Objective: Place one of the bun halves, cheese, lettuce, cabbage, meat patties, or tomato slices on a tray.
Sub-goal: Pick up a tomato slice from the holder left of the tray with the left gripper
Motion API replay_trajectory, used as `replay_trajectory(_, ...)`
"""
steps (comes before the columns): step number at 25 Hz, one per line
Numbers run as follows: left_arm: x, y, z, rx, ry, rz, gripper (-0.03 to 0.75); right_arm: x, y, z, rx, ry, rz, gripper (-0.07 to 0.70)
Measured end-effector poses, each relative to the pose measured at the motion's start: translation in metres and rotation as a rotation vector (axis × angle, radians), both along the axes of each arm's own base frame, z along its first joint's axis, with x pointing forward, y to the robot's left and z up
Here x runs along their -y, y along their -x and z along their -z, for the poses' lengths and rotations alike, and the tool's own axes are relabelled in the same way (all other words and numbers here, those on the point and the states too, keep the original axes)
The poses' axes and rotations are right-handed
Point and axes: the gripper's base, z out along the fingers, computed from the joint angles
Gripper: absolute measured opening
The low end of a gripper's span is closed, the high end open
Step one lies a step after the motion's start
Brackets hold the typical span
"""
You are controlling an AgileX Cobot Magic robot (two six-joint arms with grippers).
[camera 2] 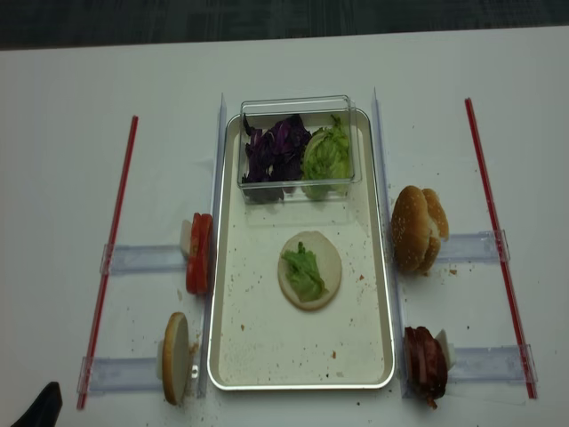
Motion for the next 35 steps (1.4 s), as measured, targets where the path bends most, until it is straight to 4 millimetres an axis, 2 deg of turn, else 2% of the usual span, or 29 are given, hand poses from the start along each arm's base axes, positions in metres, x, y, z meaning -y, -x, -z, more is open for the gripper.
replay_trajectory(35,0.0,0.0,0.0,0.0,0.0,0.0,0.618,0.0,0.0,0.0,0.0,0.0,0.0,0.679)
